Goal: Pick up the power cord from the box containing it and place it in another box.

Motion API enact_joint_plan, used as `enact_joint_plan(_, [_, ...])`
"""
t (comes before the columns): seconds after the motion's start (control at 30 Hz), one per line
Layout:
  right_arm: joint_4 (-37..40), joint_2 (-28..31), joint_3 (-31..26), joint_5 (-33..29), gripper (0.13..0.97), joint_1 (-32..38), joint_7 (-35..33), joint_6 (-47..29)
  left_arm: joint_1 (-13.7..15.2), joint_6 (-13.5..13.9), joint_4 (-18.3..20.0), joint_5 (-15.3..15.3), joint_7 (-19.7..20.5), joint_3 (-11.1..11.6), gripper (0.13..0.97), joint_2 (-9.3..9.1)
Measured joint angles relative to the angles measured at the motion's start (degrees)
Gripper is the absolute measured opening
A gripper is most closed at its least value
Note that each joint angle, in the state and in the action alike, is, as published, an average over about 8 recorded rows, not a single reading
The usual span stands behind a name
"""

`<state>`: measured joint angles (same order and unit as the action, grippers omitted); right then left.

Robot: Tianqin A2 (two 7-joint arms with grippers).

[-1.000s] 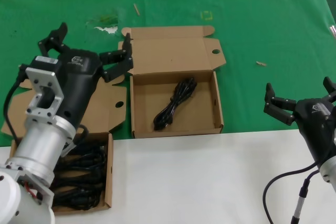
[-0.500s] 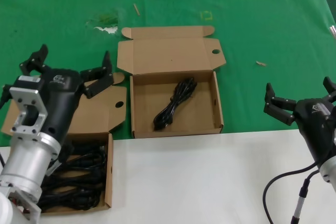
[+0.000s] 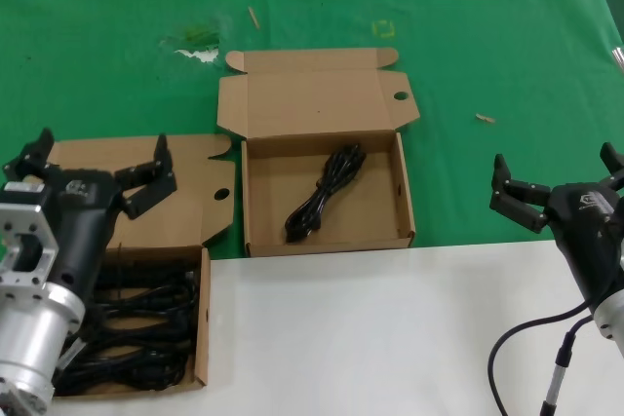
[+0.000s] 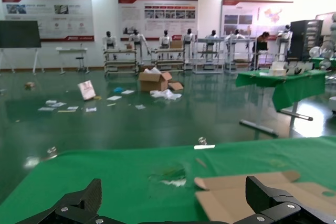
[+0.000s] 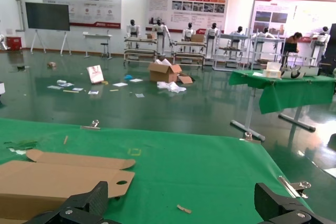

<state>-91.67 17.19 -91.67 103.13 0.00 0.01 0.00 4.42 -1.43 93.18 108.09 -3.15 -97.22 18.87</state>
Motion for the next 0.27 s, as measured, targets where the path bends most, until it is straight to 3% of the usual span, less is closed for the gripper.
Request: enact_joint_plan(0.27, [0.0, 0.0, 0.0, 0.0, 0.966, 0.0, 0.0, 0.0, -2.1, 0.7, -0.7, -2.3, 1.5, 2.6, 0.966, -0.79])
